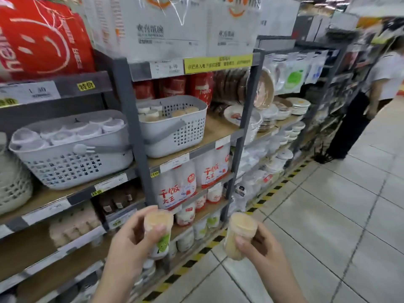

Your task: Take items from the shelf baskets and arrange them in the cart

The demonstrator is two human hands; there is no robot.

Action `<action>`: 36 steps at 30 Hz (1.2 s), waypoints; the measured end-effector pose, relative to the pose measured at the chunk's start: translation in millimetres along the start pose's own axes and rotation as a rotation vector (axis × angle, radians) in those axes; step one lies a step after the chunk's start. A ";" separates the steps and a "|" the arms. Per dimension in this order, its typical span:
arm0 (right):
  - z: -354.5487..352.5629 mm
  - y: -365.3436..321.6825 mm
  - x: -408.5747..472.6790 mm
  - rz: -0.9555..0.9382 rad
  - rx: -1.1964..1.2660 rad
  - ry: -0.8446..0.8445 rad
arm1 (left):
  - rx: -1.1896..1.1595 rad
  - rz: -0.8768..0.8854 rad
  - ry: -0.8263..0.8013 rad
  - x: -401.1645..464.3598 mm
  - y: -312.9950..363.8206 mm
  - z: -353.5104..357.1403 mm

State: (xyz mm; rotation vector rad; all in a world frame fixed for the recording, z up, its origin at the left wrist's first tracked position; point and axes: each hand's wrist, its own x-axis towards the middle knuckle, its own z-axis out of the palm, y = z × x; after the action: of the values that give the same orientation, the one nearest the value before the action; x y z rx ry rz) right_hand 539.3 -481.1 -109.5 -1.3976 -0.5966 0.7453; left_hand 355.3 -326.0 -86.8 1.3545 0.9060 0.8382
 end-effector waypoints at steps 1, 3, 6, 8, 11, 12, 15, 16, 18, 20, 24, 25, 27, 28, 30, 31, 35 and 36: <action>-2.2 -0.6 14.2 0.010 -0.004 -0.020 | 0.010 -0.007 0.009 6.6 -1.5 3.3; -5.4 -1.9 42.6 0.038 0.002 -0.052 | 0.010 -0.014 0.015 22.7 -3.2 9.3; -5.0 -5.5 88.6 0.077 -0.002 -0.124 | 0.028 0.012 0.055 58.1 -0.3 16.6; -3.8 -9.0 121.4 0.084 0.004 -0.154 | 0.026 0.047 0.077 86.8 5.0 22.6; -2.7 -15.4 165.7 0.072 0.007 -0.170 | 0.036 0.076 0.069 128.9 13.7 36.9; -2.7 -20.2 179.8 0.064 0.006 -0.179 | 0.021 0.088 0.070 144.1 17.8 43.0; -7.1 -35.5 221.7 0.041 -0.013 -0.189 | -0.020 0.127 0.069 188.2 31.3 61.6; -8.2 -40.0 234.8 0.030 -0.016 -0.195 | -0.030 0.144 0.068 201.7 36.3 68.1; -9.2 -48.5 258.9 0.004 -0.023 -0.205 | -0.063 0.177 0.078 226.1 46.0 78.6; -9.9 -55.1 279.7 -0.026 -0.002 -0.202 | -0.075 0.209 0.089 245.8 55.1 85.9; -3.6 -75.3 321.3 -0.116 0.007 -0.192 | -0.088 0.281 0.140 277.9 77.8 90.5; -1.1 -79.5 332.9 -0.152 0.010 -0.192 | -0.093 0.305 0.160 286.5 83.0 90.7; 4.4 -86.6 357.3 -0.230 0.012 -0.208 | -0.099 0.342 0.207 305.0 90.6 93.0; 7.4 -90.2 368.3 -0.266 0.006 -0.221 | -0.095 0.350 0.231 313.9 93.6 94.8; 12.6 -95.4 389.3 -0.322 -0.015 -0.240 | -0.035 0.364 0.267 329.8 97.4 100.0; 15.5 -97.7 398.6 -0.346 -0.023 -0.249 | 0.002 0.369 0.284 336.5 99.2 103.6; 31.6 -104.9 435.9 -0.472 -0.055 -0.263 | 0.051 0.386 0.345 358.4 105.5 113.8; 35.6 -104.1 445.3 -0.507 -0.062 -0.267 | 0.069 0.389 0.356 363.9 106.9 115.4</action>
State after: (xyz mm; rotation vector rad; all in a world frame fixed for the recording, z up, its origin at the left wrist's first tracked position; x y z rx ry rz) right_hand 810.3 -120.0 -28.3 -1.1375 -1.1405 0.5053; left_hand 617.6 -42.2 1.6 1.4932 0.9616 1.3908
